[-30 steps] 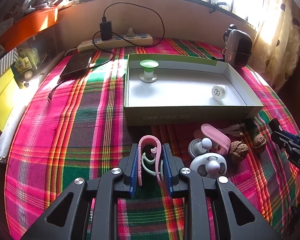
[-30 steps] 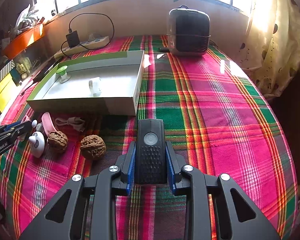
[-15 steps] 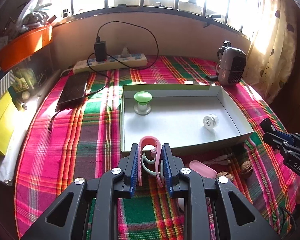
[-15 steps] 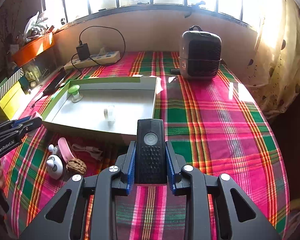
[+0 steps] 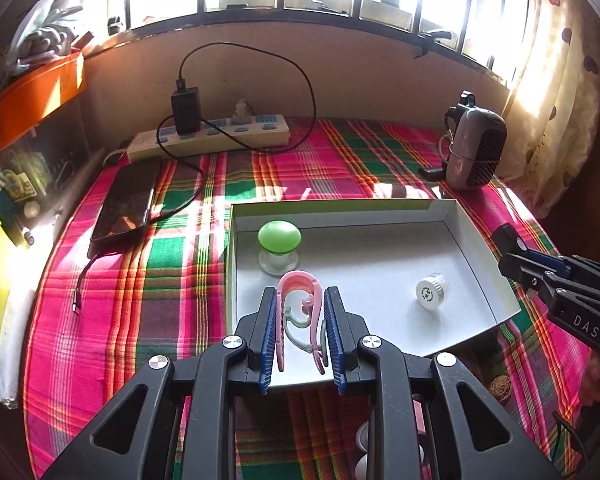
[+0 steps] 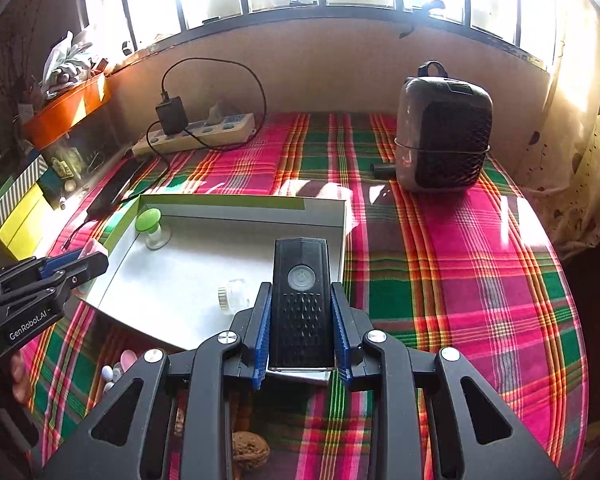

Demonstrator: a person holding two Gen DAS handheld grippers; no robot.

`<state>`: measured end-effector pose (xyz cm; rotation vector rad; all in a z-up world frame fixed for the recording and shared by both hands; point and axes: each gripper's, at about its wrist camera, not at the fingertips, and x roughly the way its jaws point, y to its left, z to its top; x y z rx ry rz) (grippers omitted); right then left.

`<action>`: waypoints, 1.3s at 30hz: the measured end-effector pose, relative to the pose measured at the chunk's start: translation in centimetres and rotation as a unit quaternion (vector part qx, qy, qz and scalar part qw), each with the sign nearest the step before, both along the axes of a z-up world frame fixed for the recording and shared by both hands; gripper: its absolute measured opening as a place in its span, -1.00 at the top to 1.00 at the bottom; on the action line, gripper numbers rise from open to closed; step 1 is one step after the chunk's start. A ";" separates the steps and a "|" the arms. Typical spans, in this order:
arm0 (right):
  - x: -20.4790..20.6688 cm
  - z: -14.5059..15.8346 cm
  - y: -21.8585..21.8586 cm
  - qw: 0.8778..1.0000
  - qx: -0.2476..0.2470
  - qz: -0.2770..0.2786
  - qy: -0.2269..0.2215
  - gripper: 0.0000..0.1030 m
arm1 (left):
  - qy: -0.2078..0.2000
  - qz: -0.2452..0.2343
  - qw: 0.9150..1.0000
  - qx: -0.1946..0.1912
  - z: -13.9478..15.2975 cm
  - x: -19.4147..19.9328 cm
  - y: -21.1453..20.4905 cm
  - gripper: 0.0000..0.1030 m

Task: Organize objects
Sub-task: 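Carry the pink clip and black remote over the white box with both grippers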

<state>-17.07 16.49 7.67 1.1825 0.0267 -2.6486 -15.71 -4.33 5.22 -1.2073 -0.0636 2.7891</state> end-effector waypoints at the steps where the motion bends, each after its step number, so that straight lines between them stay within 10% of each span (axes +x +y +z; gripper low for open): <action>1: -0.5 -0.1 -0.2 1.000 0.000 0.002 0.000 0.45 | -0.002 -0.001 1.000 0.000 -0.1 -0.4 0.1 0.59; 39: -7.0 -4.0 -2.6 0.999 0.006 0.014 -0.037 0.45 | -0.037 0.009 0.999 -0.017 -3.7 -5.3 0.5 0.59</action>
